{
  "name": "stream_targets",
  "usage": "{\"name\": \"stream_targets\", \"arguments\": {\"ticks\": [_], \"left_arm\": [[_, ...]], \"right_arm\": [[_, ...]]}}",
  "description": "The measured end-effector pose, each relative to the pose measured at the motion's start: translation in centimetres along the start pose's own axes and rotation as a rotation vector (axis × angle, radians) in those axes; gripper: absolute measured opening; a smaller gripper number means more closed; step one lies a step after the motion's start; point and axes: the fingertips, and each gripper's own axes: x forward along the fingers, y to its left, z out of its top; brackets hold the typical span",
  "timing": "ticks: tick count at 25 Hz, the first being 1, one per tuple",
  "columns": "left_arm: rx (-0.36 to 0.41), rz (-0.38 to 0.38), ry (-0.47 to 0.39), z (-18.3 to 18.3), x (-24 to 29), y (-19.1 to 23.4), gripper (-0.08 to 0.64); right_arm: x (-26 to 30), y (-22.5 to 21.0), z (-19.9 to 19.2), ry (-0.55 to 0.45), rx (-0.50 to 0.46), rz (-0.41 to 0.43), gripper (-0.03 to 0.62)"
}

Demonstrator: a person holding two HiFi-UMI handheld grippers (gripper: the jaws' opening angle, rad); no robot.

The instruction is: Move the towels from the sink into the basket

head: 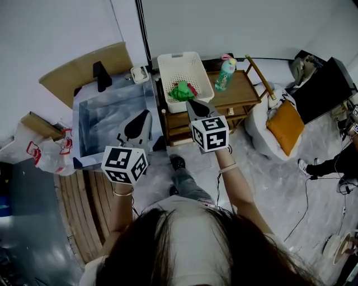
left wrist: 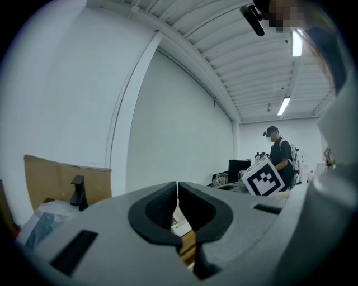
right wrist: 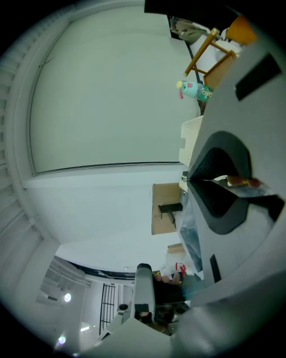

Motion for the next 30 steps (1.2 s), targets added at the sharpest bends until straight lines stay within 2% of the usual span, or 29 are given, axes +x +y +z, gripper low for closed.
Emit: {"name": "stream_targets", "arguments": {"ticks": [13, 22, 30], "left_arm": [[0.017, 0.024, -0.014, -0.6, -6.6, -0.4, 0.005], [0.024, 0.029, -0.03, -0.2, -7.9, -0.6, 0.005], [0.029, 0.051, -0.017, -0.1, -8.1, -0.3, 0.005]], "right_arm": [[-6.4, 6.0, 1.8, -0.086, -0.004, -0.005, 0.026], [-8.7, 8.3, 3.0, -0.127, -0.028, 0.002, 0.026], [-9.7, 8.4, 3.7, -0.149, -0.034, -0.001, 0.026]]}}
